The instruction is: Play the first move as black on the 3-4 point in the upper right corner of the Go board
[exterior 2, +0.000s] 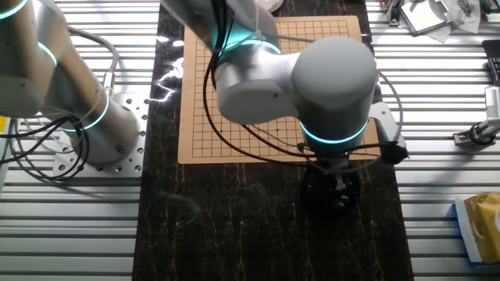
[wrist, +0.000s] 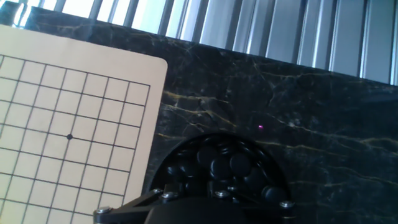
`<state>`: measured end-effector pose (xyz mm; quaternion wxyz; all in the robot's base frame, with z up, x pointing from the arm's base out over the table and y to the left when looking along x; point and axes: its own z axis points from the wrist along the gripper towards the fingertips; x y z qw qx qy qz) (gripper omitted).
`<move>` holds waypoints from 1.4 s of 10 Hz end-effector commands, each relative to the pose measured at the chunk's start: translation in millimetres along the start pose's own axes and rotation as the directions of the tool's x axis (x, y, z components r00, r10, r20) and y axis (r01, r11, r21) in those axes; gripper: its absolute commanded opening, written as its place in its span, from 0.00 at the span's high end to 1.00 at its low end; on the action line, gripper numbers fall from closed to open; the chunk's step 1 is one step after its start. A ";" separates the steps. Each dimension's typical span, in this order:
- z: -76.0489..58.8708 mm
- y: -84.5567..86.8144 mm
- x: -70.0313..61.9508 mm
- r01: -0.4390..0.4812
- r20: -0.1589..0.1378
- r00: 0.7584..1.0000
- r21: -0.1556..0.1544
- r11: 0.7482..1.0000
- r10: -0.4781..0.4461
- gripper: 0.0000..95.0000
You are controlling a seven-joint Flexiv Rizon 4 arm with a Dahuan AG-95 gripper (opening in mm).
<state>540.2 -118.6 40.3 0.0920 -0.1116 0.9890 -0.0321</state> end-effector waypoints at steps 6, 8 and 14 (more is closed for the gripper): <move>-4.5 -5.1 1.9 0.004 0.016 1.000 0.013 1.000 -0.004 1.00; -16.5 -12.5 3.0 0.022 0.011 1.000 0.023 0.999 -0.022 1.00; -39.1 -18.3 -2.1 0.090 -0.016 0.996 0.129 0.988 -0.088 1.00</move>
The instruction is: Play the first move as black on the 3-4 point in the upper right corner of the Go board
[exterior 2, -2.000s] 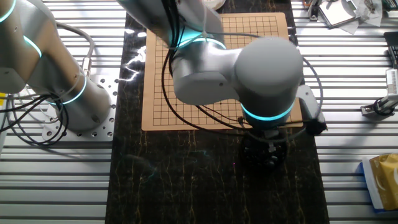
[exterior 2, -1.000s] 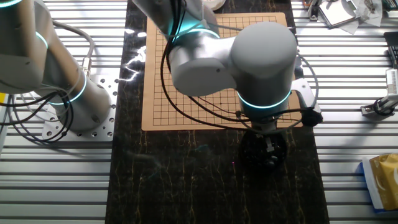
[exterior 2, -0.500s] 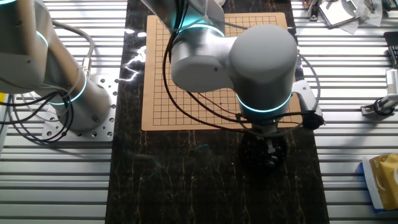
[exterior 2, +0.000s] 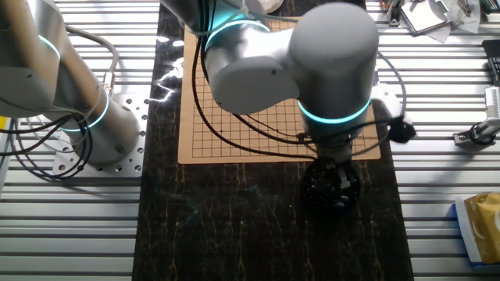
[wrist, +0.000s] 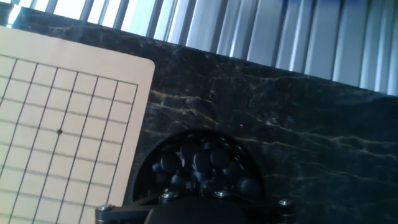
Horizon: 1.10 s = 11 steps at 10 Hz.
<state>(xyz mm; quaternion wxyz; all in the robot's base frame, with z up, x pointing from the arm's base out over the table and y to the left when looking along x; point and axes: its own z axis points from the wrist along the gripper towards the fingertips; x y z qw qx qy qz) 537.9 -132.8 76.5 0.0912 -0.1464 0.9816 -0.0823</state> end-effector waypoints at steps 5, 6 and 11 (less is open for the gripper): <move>-20.5 -0.1 -14.9 0.038 0.000 0.999 0.093 0.995 -0.038 1.00; -23.6 1.3 -18.3 0.039 0.011 0.999 0.094 0.995 -0.040 1.00; -36.0 12.6 -38.6 0.006 0.022 1.000 0.025 1.000 -0.006 1.00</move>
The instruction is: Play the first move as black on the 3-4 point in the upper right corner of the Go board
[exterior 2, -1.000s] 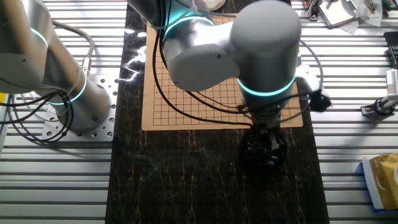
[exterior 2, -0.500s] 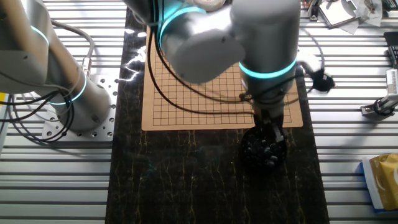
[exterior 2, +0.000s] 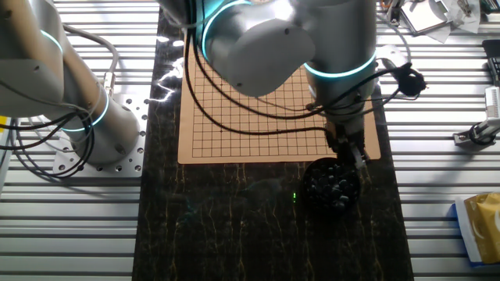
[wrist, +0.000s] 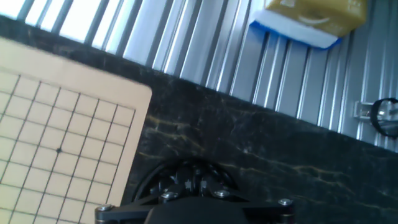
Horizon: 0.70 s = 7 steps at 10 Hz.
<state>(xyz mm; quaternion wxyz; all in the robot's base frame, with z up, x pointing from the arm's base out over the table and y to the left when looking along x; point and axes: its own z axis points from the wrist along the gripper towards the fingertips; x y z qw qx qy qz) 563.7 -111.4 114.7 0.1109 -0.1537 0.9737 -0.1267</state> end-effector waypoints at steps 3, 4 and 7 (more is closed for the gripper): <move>-9.6 17.5 -19.4 -0.059 -0.056 0.997 -0.127 0.990 0.053 1.00; -10.8 24.6 -27.7 -0.066 -0.067 0.996 -0.139 0.988 0.058 1.00; -14.3 41.4 -45.6 -0.091 -0.090 0.993 -0.145 0.985 0.078 1.00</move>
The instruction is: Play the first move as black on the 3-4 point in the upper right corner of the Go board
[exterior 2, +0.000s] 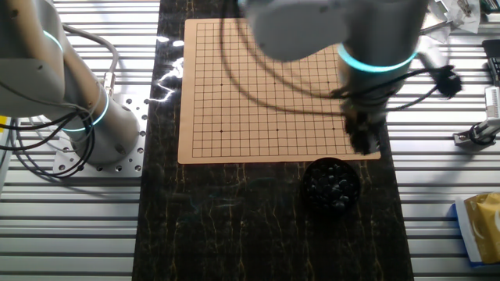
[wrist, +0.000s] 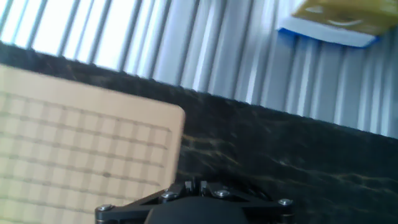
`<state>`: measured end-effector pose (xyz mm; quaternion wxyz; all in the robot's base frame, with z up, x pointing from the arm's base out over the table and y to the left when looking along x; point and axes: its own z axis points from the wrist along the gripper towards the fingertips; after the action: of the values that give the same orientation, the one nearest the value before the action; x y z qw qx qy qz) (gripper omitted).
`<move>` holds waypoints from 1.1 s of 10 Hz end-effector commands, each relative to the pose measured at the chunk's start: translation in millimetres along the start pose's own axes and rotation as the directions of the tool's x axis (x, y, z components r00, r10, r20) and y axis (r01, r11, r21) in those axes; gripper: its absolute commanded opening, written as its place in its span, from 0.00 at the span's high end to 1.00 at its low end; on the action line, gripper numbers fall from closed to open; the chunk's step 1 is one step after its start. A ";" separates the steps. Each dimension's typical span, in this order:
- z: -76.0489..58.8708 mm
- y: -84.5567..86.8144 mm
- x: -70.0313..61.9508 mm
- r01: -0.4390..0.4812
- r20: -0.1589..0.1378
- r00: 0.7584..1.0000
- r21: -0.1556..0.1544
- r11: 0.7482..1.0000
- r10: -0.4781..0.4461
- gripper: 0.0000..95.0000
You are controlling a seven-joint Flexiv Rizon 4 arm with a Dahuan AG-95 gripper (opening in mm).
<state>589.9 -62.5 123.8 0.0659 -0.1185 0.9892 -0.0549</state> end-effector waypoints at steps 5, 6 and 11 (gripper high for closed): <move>-6.6 44.2 -27.9 -0.064 -0.121 0.991 -0.014 0.998 0.062 1.00; -7.0 50.9 -31.2 -0.075 -0.143 0.987 -0.020 0.997 0.071 1.00; -8.3 57.7 -34.7 -0.089 -0.198 0.977 -0.035 0.995 0.080 1.00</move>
<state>609.8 2.1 129.0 -0.0337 -0.0725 0.9960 -0.0409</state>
